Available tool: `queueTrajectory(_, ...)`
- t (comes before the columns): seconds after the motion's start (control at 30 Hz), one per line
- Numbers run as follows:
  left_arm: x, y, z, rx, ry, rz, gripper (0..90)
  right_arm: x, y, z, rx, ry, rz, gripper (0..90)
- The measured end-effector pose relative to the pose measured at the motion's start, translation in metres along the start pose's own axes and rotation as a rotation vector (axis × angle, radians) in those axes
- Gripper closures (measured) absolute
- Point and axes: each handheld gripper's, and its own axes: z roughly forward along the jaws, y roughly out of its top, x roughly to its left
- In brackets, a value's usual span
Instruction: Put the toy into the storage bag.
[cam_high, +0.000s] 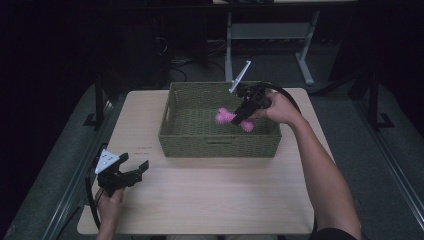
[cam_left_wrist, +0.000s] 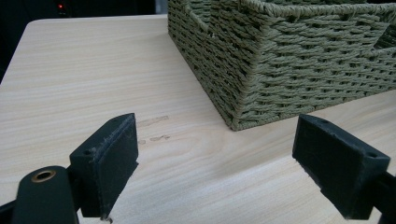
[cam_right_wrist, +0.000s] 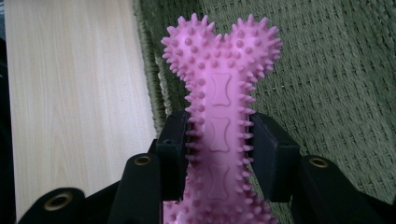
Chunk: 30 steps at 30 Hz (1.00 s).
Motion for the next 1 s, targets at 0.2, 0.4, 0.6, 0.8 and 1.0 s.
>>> queueTrajectory(0.2, 0.001, 0.000, -0.001, -0.002, 0.001, -0.001, 13.9, -0.009, -0.003, 0.006, 0.010, 0.006, 0.023, 58.1)
queueTrajectory(0.4, 0.001, 0.000, -0.001, -0.004, 0.001, -0.005, 13.8, -0.013, -0.003, 0.014, 0.021, 0.012, 0.029, 58.1)
queueTrajectory(0.6, 0.000, 0.000, 0.000, -0.004, 0.001, -0.005, 13.9, -0.016, -0.003, 0.020, 0.034, 0.015, 0.037, 58.1)
queueTrajectory(0.8, 0.000, 0.000, 0.000, -0.001, 0.000, 0.000, 13.9, -0.017, -0.004, 0.023, 0.044, 0.017, 0.040, 58.1)
queueTrajectory(1.0, 0.000, 0.000, 0.000, -0.001, 0.001, 0.000, 13.9, -0.019, -0.004, 0.027, 0.045, 0.024, 0.048, 58.1)
